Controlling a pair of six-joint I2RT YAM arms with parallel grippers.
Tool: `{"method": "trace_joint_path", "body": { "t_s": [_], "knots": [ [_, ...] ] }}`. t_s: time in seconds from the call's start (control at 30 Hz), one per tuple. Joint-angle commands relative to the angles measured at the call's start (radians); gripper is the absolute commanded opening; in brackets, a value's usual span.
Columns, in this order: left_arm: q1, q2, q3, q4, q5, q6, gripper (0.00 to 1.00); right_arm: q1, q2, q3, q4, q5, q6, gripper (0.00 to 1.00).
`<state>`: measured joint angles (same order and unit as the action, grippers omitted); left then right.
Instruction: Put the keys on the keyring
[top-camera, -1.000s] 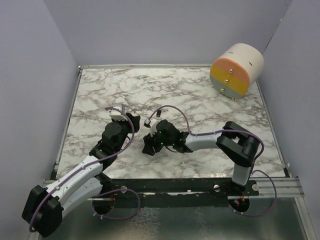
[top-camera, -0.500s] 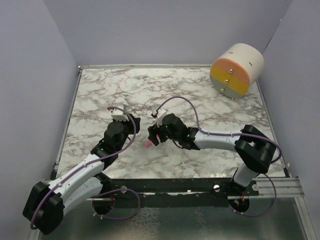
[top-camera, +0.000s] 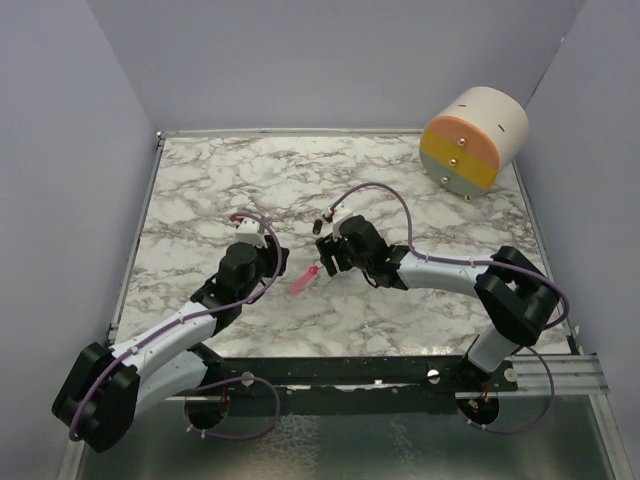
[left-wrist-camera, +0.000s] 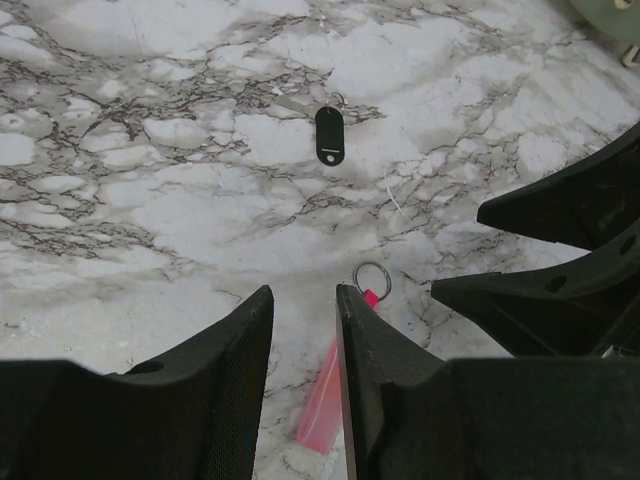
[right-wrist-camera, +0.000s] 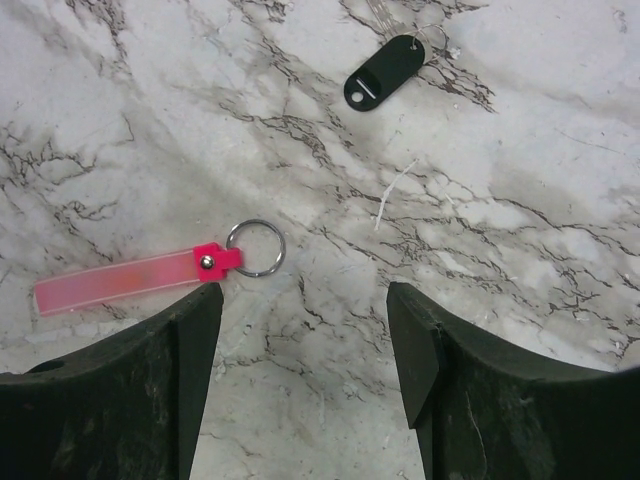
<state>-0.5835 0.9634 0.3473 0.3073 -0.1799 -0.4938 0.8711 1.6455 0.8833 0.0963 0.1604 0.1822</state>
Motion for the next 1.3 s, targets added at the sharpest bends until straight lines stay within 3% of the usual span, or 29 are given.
{"method": "trace_joint_path", "body": {
  "t_s": [0.0,0.53,0.9,1.27],
  "knots": [
    [0.001,0.014,-0.015,0.041,0.051,-0.017,0.34,-0.009,-0.026,0.000,-0.030,0.045,-0.025,0.67],
    [-0.013,0.032,-0.061,0.081,0.075,-0.047,0.33,-0.040,0.006,0.036,-0.052,0.035,0.002,0.66],
    [-0.023,0.059,-0.081,0.136,0.058,-0.071,0.33,-0.163,0.134,0.197,0.025,-0.137,0.010,0.59],
    [-0.035,0.122,-0.070,0.173,0.072,-0.074,0.33,-0.288,0.321,0.385,0.088,-0.380,-0.145,0.54]
  ]
}}
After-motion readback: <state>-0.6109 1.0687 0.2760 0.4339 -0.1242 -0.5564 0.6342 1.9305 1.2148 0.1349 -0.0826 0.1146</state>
